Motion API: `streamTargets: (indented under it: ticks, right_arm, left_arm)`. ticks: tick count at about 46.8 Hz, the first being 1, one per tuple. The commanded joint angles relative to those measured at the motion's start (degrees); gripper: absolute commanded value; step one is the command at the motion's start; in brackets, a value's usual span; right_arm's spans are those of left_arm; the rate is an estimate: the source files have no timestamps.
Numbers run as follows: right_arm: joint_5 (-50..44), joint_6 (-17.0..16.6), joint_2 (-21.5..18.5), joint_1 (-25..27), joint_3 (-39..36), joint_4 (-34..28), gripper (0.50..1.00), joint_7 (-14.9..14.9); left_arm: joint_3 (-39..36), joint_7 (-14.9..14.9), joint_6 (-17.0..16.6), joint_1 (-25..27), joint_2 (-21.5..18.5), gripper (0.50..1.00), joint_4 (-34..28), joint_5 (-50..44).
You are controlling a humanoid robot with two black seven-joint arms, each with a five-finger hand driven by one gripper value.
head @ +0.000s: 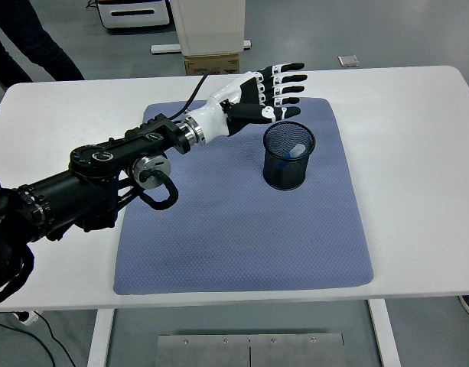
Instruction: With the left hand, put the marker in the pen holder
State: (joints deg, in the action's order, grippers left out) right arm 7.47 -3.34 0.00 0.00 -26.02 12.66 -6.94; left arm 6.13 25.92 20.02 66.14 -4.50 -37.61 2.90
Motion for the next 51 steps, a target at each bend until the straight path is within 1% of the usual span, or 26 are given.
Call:
streamTargets:
  ticks: [1,2,3,10,22,30,34,37,42,51]
  right_arm:
    - [0.0,0.0,0.0,0.0,0.0,0.0,1.000,0.0]
    - [0.0,0.0,0.0,0.0,0.0,0.0,1.000,0.0]
    - [0.0,0.0,0.0,0.0,0.0,0.0,1.000,0.0]
    - [0.0,0.0,0.0,0.0,0.0,0.0,1.000,0.0]
    - [0.0,0.0,0.0,0.0,0.0,0.0,1.000,0.0]
    - [0.0,0.0,0.0,0.0,0.0,0.0,1.000,0.0]
    - [0.0,0.0,0.0,0.0,0.0,0.0,1.000,0.0]
    - [0.0,0.0,0.0,0.0,0.0,0.0,1.000,0.0]
    - [0.0,0.0,0.0,0.0,0.0,0.0,1.000,0.0]
    - [0.0,0.0,0.0,0.0,0.0,0.0,1.000,0.0]
  left_arm:
    - [2.3,0.0,0.5,0.0,-2.0,0.970,0.0,0.1]
    - [2.7,0.0,0.5,0.0,-2.5,0.997,0.0,0.2]
    - [3.2,0.0,0.5,0.0,-3.0,1.000,0.0,0.2]
    - [4.6,0.0,0.5,-0.5,-6.7,1.000,0.4,0.2]
    - [4.6,-0.1,-0.2,-2.7,-10.8,1.000,5.0,0.2]
    - [4.7,0.1,-0.2,-4.3,-14.0,1.000,5.9,0.1]
    - [6.0,0.4,-0.2,-6.0,-14.9,1.000,5.9,-0.6]
    - [9.0,1.1,-0.1,-8.4,-15.3,1.000,6.0,-3.1]
    - [13.4,1.1,0.6,-12.0,-17.7,1.000,6.0,-5.4]
    - [14.2,1.0,1.1,-14.5,-19.3,1.000,6.1,-6.7]
